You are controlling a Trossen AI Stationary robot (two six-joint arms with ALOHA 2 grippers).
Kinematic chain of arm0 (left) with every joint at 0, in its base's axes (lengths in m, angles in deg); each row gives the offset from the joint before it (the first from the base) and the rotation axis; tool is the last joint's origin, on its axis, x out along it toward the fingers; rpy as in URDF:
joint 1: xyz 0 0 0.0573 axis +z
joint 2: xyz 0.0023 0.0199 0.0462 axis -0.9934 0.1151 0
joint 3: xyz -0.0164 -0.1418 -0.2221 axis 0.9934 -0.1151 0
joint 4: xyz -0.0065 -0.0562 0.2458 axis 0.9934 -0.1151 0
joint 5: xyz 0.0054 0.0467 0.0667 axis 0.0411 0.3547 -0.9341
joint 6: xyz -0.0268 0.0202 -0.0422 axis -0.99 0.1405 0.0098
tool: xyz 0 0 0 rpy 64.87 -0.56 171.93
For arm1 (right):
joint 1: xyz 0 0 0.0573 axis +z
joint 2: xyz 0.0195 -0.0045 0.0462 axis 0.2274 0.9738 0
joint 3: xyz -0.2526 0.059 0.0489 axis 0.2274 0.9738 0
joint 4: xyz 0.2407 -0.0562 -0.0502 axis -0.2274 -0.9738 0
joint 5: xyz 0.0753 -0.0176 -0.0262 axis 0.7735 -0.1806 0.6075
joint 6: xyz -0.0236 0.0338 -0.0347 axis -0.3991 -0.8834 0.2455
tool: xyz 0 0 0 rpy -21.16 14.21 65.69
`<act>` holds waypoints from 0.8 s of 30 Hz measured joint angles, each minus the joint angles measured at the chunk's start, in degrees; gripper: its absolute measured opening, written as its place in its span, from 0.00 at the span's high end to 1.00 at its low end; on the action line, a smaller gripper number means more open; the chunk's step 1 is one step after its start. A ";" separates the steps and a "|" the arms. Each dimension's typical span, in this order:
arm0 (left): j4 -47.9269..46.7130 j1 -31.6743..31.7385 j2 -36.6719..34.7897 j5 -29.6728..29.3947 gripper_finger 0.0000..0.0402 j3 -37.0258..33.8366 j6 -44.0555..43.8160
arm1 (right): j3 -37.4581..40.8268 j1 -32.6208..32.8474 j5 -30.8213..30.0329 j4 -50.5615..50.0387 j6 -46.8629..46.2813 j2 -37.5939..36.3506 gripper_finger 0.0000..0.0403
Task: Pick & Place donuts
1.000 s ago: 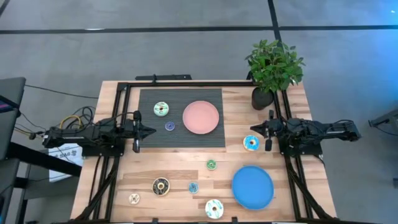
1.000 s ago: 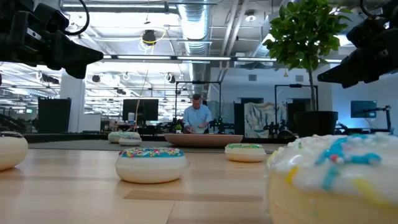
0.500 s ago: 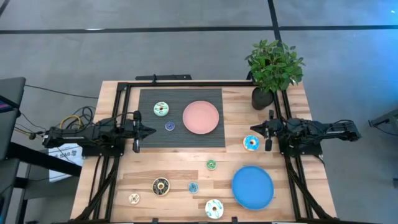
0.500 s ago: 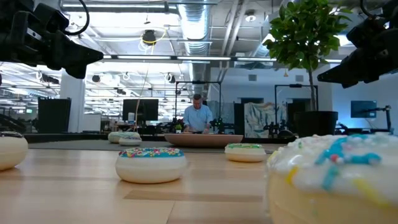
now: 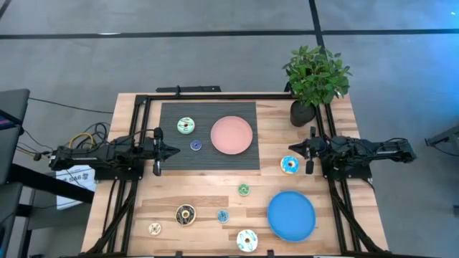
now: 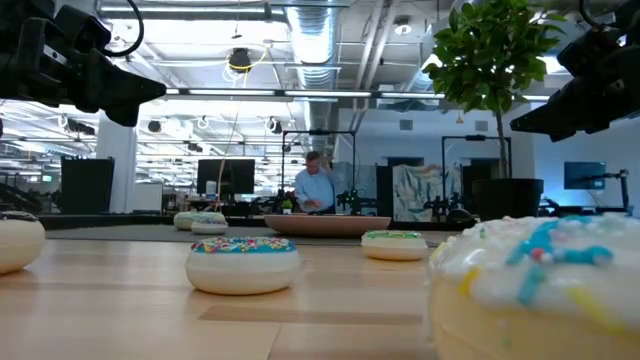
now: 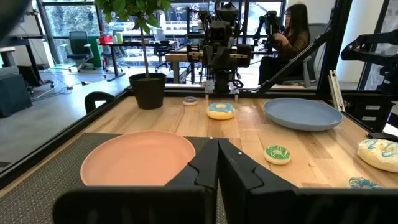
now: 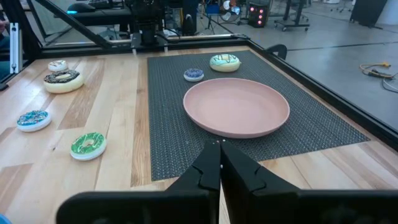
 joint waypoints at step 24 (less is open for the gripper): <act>0.45 -0.74 1.69 5.72 1.00 3.55 -1.49 | 0.01 0.00 0.00 0.00 0.01 -0.01 1.00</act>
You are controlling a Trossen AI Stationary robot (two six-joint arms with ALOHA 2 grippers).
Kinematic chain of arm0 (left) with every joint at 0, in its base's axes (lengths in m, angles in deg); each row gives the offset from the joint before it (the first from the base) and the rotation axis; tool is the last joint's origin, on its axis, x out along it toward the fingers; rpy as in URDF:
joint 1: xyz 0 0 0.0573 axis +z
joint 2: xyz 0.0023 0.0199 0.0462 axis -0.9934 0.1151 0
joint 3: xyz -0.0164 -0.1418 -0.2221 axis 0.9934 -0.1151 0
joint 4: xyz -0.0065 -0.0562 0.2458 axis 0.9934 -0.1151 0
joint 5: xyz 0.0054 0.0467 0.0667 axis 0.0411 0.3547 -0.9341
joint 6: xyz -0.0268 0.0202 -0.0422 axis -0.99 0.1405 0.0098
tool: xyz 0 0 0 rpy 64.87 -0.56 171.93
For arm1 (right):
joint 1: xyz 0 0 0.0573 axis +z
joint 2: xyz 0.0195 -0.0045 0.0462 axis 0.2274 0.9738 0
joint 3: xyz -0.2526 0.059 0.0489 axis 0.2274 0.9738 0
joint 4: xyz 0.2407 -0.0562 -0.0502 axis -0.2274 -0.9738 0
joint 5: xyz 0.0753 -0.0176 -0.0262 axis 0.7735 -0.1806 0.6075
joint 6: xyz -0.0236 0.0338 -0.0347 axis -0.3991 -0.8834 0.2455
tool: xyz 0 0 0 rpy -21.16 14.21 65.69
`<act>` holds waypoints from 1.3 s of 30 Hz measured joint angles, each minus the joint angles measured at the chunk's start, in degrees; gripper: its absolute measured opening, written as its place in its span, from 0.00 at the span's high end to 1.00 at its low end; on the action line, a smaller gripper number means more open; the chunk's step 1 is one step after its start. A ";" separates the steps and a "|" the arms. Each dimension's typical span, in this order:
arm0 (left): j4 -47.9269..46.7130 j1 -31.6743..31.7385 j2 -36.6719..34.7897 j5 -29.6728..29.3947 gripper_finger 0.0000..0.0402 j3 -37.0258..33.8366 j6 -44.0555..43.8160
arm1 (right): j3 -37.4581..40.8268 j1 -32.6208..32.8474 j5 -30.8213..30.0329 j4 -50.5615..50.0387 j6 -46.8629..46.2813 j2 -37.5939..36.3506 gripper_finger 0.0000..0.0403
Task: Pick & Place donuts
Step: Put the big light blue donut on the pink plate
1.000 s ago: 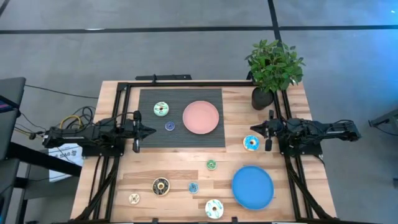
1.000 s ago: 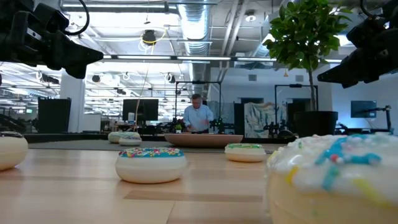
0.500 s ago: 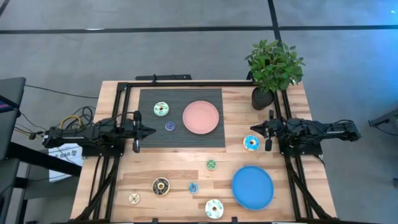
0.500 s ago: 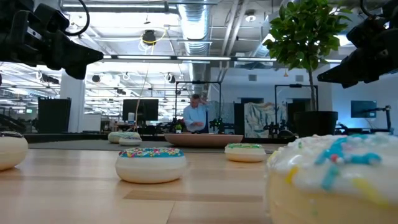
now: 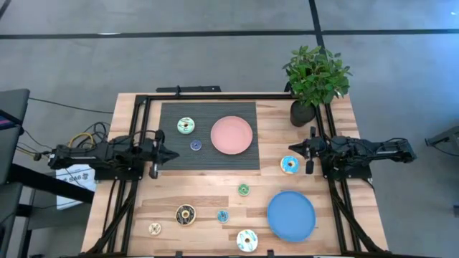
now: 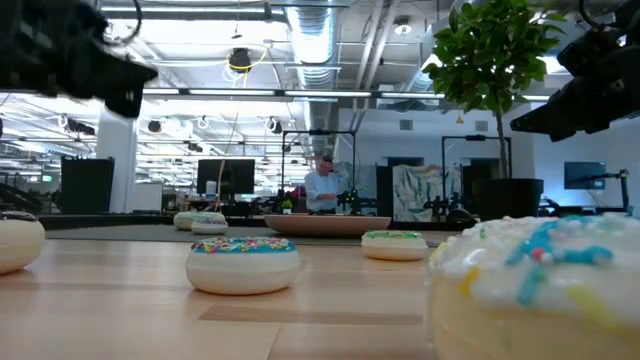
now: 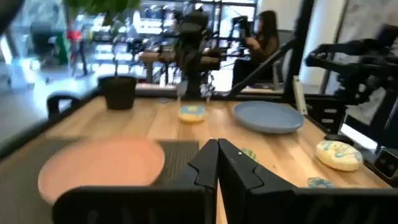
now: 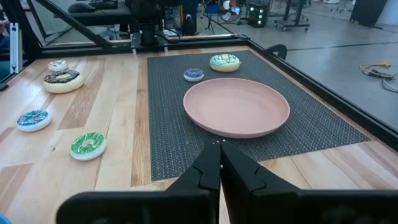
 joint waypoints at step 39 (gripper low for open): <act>-58.50 16.23 79.65 -17.65 0.20 58.62 -39.92 | 0.01 0.00 0.00 0.00 0.00 0.00 1.00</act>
